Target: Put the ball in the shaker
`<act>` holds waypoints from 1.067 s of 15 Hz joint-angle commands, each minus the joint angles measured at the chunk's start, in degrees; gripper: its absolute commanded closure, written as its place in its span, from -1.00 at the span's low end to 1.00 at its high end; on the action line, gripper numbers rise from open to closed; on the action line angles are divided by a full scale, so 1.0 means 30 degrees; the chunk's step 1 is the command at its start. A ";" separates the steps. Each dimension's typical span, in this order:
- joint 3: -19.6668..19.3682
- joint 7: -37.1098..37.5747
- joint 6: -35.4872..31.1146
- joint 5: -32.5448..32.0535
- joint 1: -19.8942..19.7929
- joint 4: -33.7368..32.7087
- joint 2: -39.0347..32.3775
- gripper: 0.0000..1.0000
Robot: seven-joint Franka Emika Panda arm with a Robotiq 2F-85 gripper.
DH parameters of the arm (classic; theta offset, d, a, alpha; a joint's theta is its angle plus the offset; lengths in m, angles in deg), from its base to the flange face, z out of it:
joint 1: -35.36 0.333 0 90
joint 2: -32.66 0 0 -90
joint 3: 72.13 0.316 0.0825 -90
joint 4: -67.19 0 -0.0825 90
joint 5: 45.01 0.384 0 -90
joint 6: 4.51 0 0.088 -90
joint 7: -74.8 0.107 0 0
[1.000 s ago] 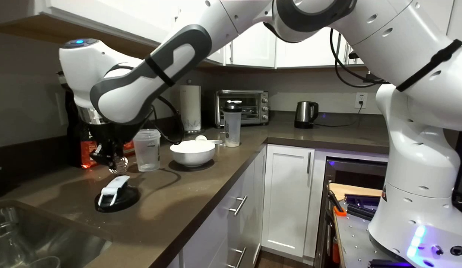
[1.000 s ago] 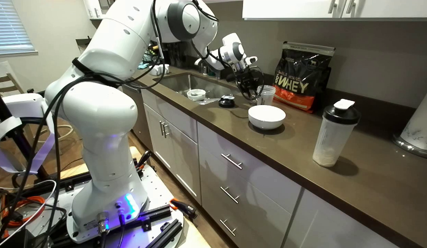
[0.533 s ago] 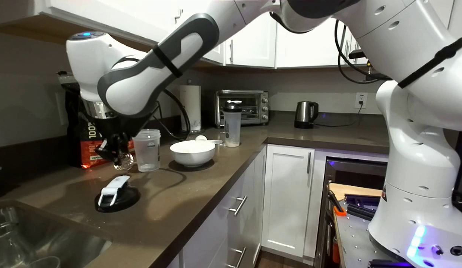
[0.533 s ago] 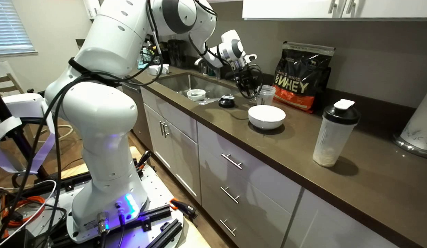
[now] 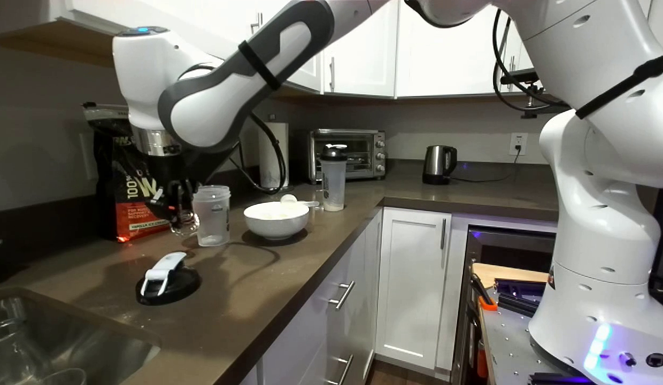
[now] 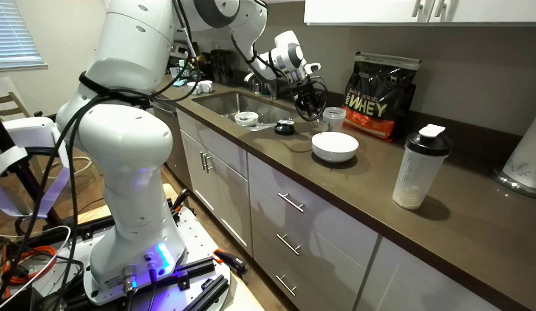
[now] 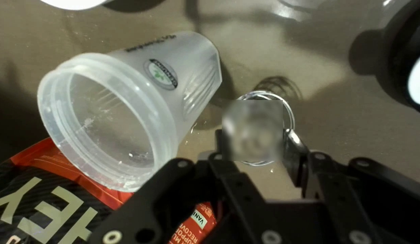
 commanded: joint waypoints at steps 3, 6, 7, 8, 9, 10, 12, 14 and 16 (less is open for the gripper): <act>0.0414 0.0586 -0.0826 -0.0224 -0.0343 0.2407 0.2219 0.25; 0.0526 0.0575 -0.0994 -0.0247 -0.0429 0.2913 0.2871 0.27; 0.0551 0.0593 -0.1022 -0.0273 -0.0444 0.3038 0.3094 0.29; 0.0543 0.0661 -0.1054 -0.0364 -0.0439 0.3156 0.3260 0.30; 0.0545 0.0715 -0.1117 -0.0433 -0.0445 0.3291 0.3484 0.29; 0.0551 0.0759 -0.1172 -0.0480 -0.0460 0.3410 0.3656 0.29; 0.0556 0.0831 -0.1249 -0.0567 -0.0498 0.3547 0.3970 0.29; 0.0559 0.0914 -0.1340 -0.0658 -0.0528 0.3785 0.4308 0.31; 0.0590 0.0937 -0.1385 -0.0676 -0.0599 0.4000 0.4605 0.30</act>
